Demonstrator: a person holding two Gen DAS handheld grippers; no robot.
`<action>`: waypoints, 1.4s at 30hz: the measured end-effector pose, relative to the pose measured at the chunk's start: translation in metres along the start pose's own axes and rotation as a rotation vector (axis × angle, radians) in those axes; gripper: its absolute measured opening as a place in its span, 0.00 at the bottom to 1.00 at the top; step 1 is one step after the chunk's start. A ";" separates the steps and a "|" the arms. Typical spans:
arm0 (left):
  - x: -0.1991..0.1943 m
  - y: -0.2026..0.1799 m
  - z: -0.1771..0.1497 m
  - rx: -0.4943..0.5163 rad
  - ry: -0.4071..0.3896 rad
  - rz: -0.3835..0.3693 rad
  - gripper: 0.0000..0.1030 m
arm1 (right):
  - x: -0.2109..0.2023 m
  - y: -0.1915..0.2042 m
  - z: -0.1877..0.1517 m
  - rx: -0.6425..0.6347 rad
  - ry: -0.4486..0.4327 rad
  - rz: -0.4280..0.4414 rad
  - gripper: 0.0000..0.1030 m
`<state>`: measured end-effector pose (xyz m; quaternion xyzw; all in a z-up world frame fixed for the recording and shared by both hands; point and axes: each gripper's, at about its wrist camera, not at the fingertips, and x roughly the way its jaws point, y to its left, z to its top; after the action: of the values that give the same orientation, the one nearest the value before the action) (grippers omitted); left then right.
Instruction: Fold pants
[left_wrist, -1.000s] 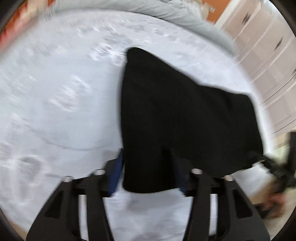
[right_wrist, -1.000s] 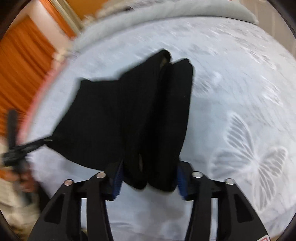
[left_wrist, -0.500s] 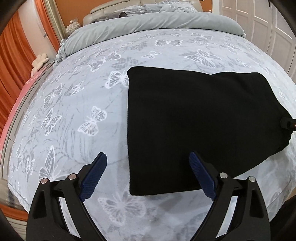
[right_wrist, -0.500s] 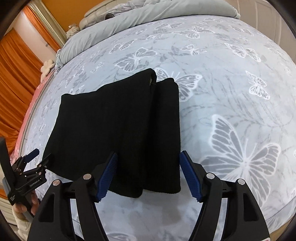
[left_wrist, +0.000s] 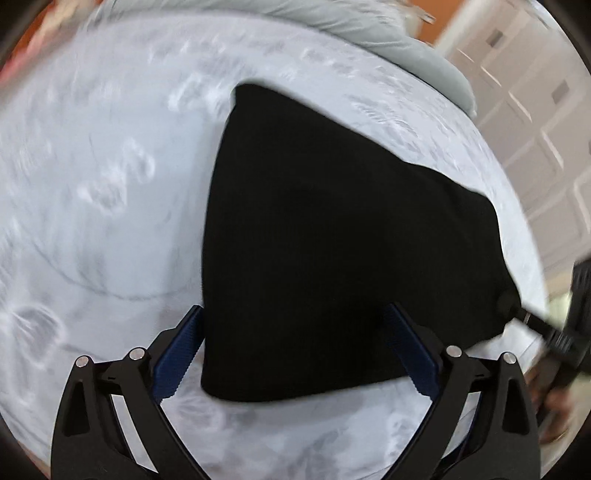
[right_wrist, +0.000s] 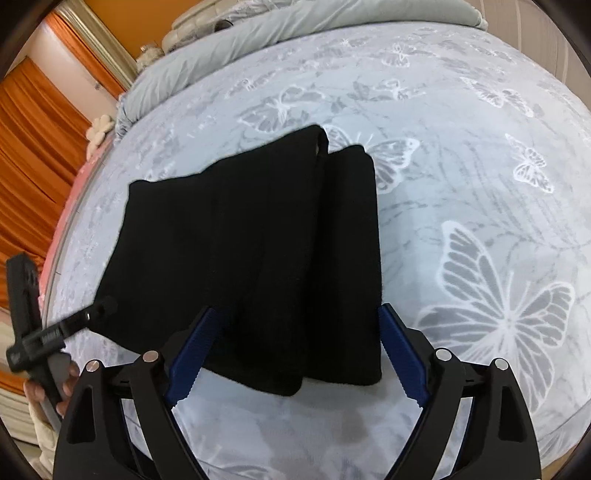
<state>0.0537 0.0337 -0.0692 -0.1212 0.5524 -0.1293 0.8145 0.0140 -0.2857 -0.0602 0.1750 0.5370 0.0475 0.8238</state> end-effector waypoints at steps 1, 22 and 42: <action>0.005 0.006 0.002 -0.034 0.009 -0.019 0.91 | 0.006 -0.002 0.001 0.011 0.019 0.002 0.83; -0.060 0.011 -0.032 -0.129 0.011 -0.310 0.19 | -0.051 0.015 -0.059 0.011 -0.060 0.249 0.36; -0.036 0.046 -0.071 -0.280 0.114 -0.377 0.22 | -0.054 0.007 -0.095 0.096 -0.060 0.301 0.37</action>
<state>-0.0217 0.0849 -0.0792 -0.3264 0.5776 -0.2078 0.7188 -0.0937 -0.2707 -0.0450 0.2939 0.4817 0.1393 0.8137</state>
